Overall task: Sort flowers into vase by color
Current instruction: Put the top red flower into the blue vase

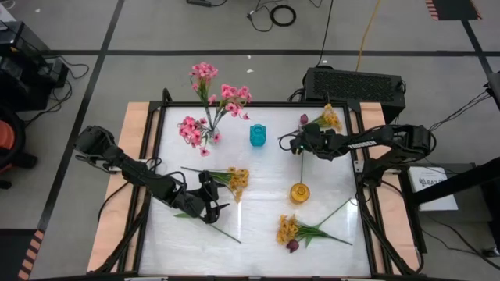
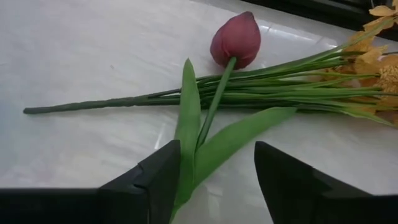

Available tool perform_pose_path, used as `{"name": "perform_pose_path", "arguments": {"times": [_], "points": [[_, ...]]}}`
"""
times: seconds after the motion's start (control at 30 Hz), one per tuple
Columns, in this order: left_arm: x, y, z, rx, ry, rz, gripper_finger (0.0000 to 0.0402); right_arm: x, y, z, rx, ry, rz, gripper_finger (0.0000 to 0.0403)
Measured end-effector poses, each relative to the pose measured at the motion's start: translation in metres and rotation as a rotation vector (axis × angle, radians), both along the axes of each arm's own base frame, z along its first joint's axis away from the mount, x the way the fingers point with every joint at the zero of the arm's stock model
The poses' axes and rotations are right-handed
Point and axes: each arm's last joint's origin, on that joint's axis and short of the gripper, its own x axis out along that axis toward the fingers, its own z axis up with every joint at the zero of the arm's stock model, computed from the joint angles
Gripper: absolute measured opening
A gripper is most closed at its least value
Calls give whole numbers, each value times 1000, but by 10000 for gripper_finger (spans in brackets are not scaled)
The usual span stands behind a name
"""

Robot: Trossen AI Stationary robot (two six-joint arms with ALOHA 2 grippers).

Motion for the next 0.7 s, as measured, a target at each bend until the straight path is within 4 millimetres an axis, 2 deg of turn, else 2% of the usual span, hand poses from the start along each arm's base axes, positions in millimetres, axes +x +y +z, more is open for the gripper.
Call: {"name": "perform_pose_path", "arguments": {"times": [0.47, 0.7], "points": [[0, 0, 0, -2, 2, 2, 331, 2, 4, -2, 139, -24, 108, 183], [0, 0, 0, -2, 1, 2, 331, 2, 4, -3, 141, -10, 132, 182]]}}
